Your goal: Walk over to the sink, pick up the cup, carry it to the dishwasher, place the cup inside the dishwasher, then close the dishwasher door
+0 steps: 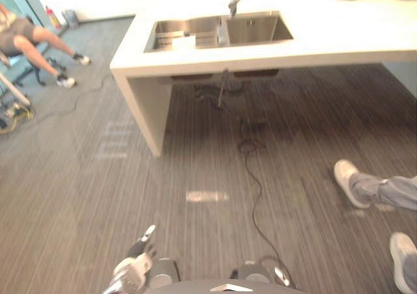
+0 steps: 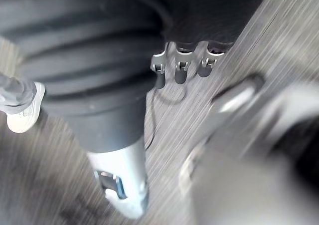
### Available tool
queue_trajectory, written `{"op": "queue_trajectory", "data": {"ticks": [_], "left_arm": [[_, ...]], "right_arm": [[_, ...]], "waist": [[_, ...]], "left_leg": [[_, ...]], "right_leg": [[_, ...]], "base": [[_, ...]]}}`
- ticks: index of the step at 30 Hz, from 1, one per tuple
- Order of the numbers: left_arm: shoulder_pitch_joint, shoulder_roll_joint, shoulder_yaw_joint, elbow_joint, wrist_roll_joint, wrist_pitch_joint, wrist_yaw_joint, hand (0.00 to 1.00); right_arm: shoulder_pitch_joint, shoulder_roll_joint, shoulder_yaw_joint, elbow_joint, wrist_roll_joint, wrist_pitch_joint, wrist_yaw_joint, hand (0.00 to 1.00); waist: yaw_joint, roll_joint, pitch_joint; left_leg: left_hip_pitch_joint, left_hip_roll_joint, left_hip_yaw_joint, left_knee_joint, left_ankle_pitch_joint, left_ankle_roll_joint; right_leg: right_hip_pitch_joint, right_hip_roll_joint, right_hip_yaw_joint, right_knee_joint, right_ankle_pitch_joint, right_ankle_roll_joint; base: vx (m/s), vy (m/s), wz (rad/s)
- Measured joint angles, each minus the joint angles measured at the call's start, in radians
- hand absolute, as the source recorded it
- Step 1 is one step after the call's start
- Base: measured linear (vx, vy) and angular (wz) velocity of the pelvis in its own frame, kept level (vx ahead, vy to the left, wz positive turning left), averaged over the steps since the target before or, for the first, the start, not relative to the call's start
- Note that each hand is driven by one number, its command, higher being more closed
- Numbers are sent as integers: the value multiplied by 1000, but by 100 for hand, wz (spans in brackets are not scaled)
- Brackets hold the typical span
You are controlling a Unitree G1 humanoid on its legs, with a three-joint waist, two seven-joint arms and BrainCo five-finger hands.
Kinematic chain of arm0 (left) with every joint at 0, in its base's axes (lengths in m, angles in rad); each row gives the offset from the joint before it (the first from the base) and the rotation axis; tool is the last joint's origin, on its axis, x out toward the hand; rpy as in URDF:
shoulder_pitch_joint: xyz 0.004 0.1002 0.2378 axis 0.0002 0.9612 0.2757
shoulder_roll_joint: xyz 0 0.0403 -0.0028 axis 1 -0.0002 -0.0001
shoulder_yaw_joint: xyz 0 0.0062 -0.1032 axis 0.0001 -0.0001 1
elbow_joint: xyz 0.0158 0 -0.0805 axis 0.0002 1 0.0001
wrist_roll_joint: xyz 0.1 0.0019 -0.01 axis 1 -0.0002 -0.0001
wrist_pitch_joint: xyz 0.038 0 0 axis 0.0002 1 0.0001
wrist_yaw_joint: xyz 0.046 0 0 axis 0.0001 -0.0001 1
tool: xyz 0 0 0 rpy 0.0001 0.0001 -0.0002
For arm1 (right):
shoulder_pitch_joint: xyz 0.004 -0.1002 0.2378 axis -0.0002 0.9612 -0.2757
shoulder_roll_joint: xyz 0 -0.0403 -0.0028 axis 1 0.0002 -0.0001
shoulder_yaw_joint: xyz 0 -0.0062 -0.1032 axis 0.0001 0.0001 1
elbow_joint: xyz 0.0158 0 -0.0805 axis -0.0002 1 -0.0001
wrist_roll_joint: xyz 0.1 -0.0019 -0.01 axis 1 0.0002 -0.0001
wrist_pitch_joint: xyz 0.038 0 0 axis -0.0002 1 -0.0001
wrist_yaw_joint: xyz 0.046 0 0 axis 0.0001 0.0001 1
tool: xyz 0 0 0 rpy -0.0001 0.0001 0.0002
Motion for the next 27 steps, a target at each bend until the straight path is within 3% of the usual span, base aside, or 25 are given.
{"op": "queue_trajectory", "data": {"ticks": [1,3,4,6,7,9,10,11,12,13,14,15,16,17,18,19,20,21,22,23,24,25,26,27], "left_arm": [[31,3,11,11,4,6,0,0],[128,0,70,79,8,44,13,0],[172,-26,82,89,7,45,14,0],[186,-60,79,99,4,38,12,0],[192,-72,71,104,-6,3,0,0],[197,-81,58,97,-46,-73,-4,0],[194,-53,54,41,-124,-166,-15,0],[191,-47,60,-2,-166,-210,4,0],[167,-39,81,-101,-235,-291,48,0],[136,-56,109,-211,-271,-351,101,0],[114,-63,113,-259,-275,-388,132,0],[68,-64,127,-340,-276,-448,182,0],[45,-62,134,-376,-261,-474,209,0],[0,-58,145,-454,-214,-527,273,0],[-34,-61,142,-557,-165,-548,341,0],[-41,-61,141,-619,-147,-555,370,0],[-50,-59,137,-735,-101,-563,434,0],[-61,-53,119,-836,-19,-562,517,0],[-71,-41,112,-888,32,-561,558,0],[-88,0,103,-1038,115,-562,629,0],[-87,23,117,-1130,188,-567,685,0],[-70,24,136,-1153,204,-563,705,0],[-52,21,152,-1182,213,-560,722,0],[-52,14,150,-1218,213,-570,687,0]], "right_arm": [[-27,-1,15,-2,0,-1,3,0],[-90,0,140,-65,0,-1,4,0],[-91,1,190,-99,0,3,3,0],[-78,0,203,-126,1,3,-1,0],[-60,2,196,-129,15,4,-4,0],[-22,-2,190,-133,40,10,-7,0],[4,11,173,-122,43,39,-36,0],[24,19,171,-118,43,56,-45,0],[27,31,132,-99,40,85,-47,0],[35,35,47,-43,38,115,-47,0],[37,40,-5,-25,34,131,-47,0],[47,56,-108,13,16,144,-46,0],[54,65,-153,35,6,144,-42,0],[59,80,-218,63,-31,128,-35,0],[63,80,-241,65,-61,104,-30,0],[65,78,-239,53,-62,93,-26,0],[72,66,-216,24,-60,80,-24,0],[80,50,-210,16,-53,78,-22,0],[83,57,-201,16,-45,83,-22,0],[102,79,-151,-2,-33,94,-20,0],[116,77,-158,-5,-4,93,-15,0],[131,66,-128,-2,-5,108,-14,0],[165,63,-79,-3,-3,119,-4,0],[176,68,-54,0,-1,118,-1,0]], "waist": [[12,-7,2],[60,-32,14],[72,-51,23],[89,-61,26],[91,-61,26],[95,-32,11],[94,-65,0],[96,-92,-2],[107,-117,-11],[119,-128,-20],[127,-131,-26],[129,-142,-44],[120,-144,-51],[101,-151,-60],[97,-132,-59],[96,-120,-59],[92,-85,-59],[86,-55,-68],[84,-90,-69],[93,-103,-71],[112,-104,-61],[114,-100,-73],[98,-77,-121],[83,-80,-129]], "left_leg": [[-32,-14,32,-59,0,0],[-106,-17,158,-410,20,24],[-117,-30,191,-606,63,26],[-114,-55,219,-827,124,10],[-111,-65,250,-919,142,39],[-77,-68,266,-941,87,84],[-87,-105,247,-903,236,155],[-89,-134,245,-888,248,154],[-95,-175,242,-860,255,157],[-91,-206,239,-827,231,185],[-84,-226,234,-816,205,207],[-60,-269,214,-810,163,242],[-46,-291,193,-816,150,256],[-6,-334,158,-843,133,259],[42,-344,143,-866,120,255],[70,-345,142,-880,114,251],[139,-344,122,-919,116,249],[197,-334,100,-951,108,143],[193,-348,64,-917,117,104],[140,-295,9,-698,19,267],[221,-257,-38,-729,-56,172],[245,-245,-30,-739,-54,163],[260,-223,-50,-763,-65,152],[275,-217,-70,-812,-60,157]], "right_leg": [[26,-4,18,-26,4,6],[132,-25,67,-127,5,33],[187,-46,66,-152,-7,54],[238,-67,60,-161,-30,86],[285,-69,58,-146,-57,108],[334,-49,59,-108,-79,111],[360,-73,72,-66,-75,104],[363,-93,87,-51,-57,92],[362,-123,117,-17,9,82],[355,-137,136,34,104,108],[340,-149,148,80,160,120],[290,-167,188,200,314,184],[255,-167,216,289,359,220],[141,-165,262,518,394,293],[19,-167,280,703,395,299],[-41,-177,271,773,378,271],[-140,-187,226,862,329,197],[-219,-182,180,858,274,113],[-258,-215,167,817,254,74],[-318,-294,131,727,238,71],[-336,-318,138,589,202,74],[-325,-309,136,488,191,66],[-321,-258,123,322,188,59],[-316,-226,138,208,216,74]], "base": [[344,-69,-109],[1,-62,-125],[-155,-45,-75],[12,45,-22],[249,205,9],[469,325,28],[558,319,43],[638,370,71],[561,336,72],[519,353,69],[479,355,65],[338,276,59],[467,300,90],[509,259,75],[503,241,51],[249,182,6],[-20,131,4],[-162,111,16],[-181,-42,29],[-123,-64,-11],[-29,-130,-35],[158,39,-26],[272,46,47],[295,62,79]]}}
